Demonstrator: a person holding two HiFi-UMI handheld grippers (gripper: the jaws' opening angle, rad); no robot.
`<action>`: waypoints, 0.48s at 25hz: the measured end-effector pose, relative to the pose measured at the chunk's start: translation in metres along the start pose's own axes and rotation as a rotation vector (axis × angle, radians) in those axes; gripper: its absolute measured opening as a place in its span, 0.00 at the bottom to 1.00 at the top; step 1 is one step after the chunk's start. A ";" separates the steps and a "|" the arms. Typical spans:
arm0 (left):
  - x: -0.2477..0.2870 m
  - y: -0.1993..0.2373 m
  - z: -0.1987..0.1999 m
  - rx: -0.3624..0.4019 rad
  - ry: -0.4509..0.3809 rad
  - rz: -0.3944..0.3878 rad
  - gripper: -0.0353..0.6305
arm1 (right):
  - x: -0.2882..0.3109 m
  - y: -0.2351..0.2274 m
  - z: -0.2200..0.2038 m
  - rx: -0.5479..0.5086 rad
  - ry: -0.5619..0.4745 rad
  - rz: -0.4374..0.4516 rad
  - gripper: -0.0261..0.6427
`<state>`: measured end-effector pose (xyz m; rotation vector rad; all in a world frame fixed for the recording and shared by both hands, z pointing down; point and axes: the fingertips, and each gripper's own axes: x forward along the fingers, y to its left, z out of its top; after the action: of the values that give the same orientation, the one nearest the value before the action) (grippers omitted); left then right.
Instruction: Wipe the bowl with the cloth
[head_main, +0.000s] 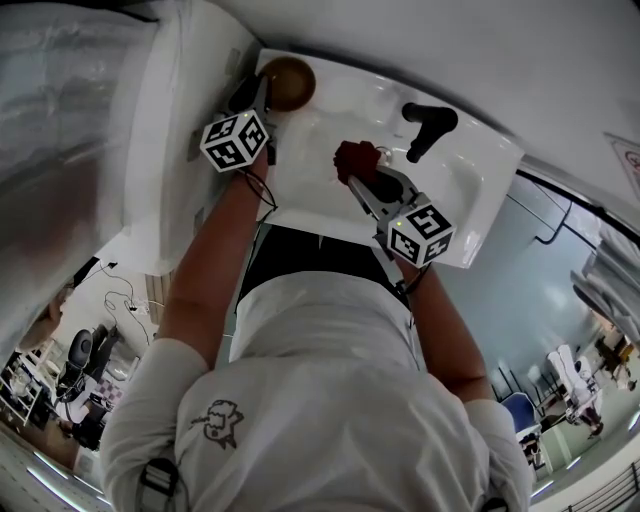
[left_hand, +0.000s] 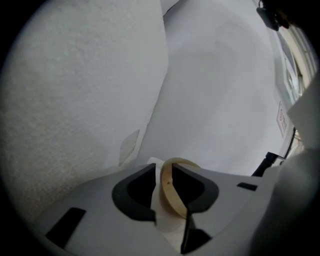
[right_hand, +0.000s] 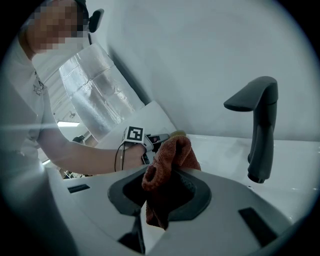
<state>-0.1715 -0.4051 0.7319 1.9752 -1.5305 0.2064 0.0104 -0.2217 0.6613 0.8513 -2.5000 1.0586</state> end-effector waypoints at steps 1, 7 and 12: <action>-0.001 -0.001 0.001 0.008 -0.003 0.002 0.22 | -0.002 0.001 0.000 -0.006 0.000 -0.001 0.17; -0.010 -0.003 0.015 0.030 -0.038 0.023 0.23 | -0.004 0.005 0.004 -0.055 -0.002 -0.002 0.17; -0.037 -0.015 0.035 0.057 -0.072 0.024 0.21 | -0.018 0.017 0.019 -0.099 -0.032 0.001 0.17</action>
<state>-0.1781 -0.3924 0.6811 2.0294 -1.6116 0.1926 0.0134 -0.2191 0.6304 0.8448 -2.5558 0.9195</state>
